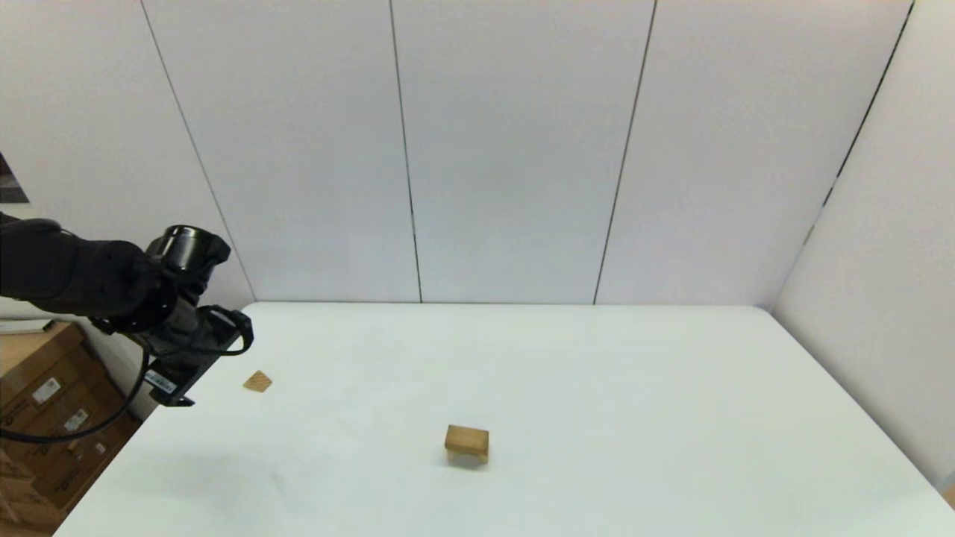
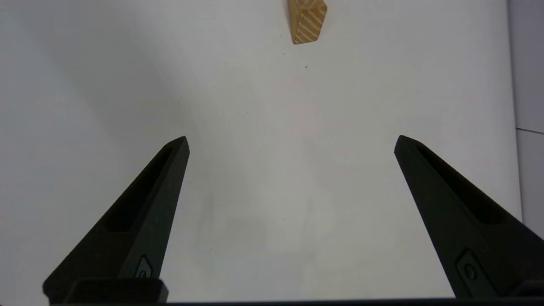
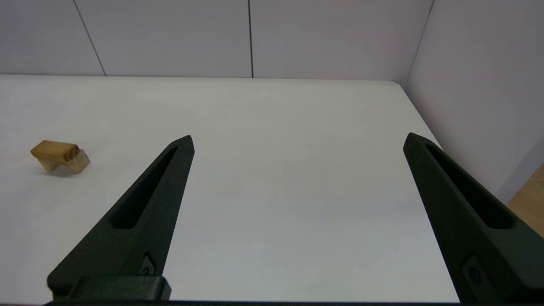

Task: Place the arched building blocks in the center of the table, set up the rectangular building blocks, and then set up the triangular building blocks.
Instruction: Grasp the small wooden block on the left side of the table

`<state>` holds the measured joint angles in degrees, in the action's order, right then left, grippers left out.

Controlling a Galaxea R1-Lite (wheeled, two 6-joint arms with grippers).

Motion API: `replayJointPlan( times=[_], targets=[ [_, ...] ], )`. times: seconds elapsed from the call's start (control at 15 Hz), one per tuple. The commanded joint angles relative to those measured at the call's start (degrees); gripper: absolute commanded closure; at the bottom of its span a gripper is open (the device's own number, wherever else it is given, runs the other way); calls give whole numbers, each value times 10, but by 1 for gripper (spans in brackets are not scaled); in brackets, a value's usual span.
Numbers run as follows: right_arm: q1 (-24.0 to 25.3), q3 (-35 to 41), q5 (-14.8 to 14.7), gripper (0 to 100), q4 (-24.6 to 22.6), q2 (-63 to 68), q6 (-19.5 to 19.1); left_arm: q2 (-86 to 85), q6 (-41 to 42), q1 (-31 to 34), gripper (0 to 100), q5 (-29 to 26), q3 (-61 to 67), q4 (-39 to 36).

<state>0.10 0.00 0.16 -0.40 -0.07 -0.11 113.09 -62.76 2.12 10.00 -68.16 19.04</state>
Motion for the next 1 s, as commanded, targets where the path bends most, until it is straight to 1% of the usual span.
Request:
replayJointPlan(
  times=[0.07,0.27,0.6,0.8,1.0],
  targets=[
    [0,0,0,0,0,0,-1,89,-18,9,0,-5,-82,40],
    [0,0,0,0,0,0,-1,144,-28,14,0,-5,-138,64],
    [1,0,0,0,0,0,-1,202,-27,34,0,-2,-191,76],
    [0,0,0,0,0,0,0,221,-24,49,0,-2,-233,98],
    [1,0,0,0,0,0,-1,242,-20,49,0,-1,-263,116]
  ],
)
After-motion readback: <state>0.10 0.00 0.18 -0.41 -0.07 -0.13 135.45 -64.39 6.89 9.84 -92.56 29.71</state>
